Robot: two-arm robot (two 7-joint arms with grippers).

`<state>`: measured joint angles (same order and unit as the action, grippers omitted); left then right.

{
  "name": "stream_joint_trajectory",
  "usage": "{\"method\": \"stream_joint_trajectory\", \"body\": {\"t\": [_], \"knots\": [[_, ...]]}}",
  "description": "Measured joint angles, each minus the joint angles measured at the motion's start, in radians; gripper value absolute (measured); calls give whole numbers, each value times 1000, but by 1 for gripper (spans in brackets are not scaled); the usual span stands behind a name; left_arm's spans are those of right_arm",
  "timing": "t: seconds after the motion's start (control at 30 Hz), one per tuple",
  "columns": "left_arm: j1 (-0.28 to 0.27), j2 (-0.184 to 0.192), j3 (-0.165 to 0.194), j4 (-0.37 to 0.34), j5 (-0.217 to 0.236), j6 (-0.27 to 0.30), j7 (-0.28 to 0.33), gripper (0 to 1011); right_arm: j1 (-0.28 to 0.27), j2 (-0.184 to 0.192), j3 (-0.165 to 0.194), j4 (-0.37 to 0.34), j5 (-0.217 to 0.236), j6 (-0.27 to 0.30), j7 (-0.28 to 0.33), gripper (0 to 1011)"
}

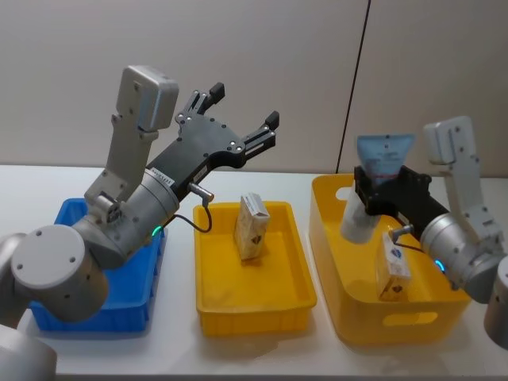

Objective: Bimanual collaborative sorting of washing and personal care products

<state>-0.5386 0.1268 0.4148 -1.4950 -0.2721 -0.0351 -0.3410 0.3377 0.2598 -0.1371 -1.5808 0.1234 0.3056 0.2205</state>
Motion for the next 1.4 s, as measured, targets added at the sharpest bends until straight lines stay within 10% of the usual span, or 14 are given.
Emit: {"method": "stream_joint_trajectory", "body": {"t": [0.63,1.4], "knots": [[0,0,0,0,0,0,0,1002,15,8,28,87,41,-61,40,984],[0,0,0,0,0,0,0,1002,19,10,34,108,51,-75,50,1002]]}}
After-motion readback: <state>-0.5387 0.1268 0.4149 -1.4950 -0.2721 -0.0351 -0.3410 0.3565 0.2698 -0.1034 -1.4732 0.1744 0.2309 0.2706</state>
